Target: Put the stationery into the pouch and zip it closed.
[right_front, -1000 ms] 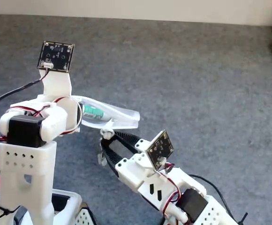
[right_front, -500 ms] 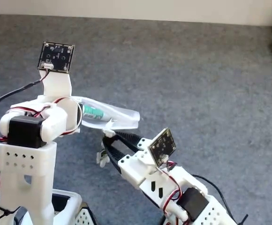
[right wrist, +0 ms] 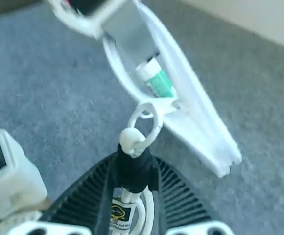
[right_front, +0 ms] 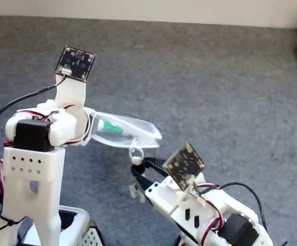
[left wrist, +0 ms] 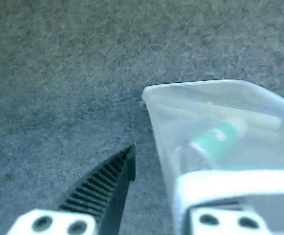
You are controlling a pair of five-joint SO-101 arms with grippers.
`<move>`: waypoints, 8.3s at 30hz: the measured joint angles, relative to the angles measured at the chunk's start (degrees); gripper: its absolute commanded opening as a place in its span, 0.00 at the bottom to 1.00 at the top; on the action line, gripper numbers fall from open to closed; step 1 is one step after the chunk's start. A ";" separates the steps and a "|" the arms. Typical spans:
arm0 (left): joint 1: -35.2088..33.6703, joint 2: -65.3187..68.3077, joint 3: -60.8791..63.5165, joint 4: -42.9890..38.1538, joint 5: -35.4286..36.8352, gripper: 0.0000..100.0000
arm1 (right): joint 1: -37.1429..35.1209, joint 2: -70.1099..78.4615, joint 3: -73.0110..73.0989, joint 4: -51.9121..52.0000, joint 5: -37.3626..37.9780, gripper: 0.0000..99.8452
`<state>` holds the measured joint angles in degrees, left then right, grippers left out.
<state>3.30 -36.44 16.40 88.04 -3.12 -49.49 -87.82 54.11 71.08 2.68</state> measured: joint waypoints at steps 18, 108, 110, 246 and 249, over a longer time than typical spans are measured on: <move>3.52 0.97 -12.48 0.00 -11.34 0.23 | -1.76 15.03 -23.38 21.63 4.75 0.00; 39.47 -9.14 1.41 1.58 -18.46 0.28 | 11.16 -14.07 -24.09 29.19 5.10 0.00; 39.82 -9.14 2.99 -0.88 -18.46 0.27 | 11.43 -14.07 -24.09 29.19 5.10 0.00; 40.26 -33.23 38.42 -36.92 -1.58 0.01 | 23.21 -14.07 -20.66 23.30 -4.22 0.00; 40.26 -33.23 38.42 -36.92 -1.58 0.01 | 27.52 -14.07 -20.66 23.30 -4.22 0.00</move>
<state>43.56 -69.67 54.81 51.12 -4.70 -21.98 -101.89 33.45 94.37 -1.54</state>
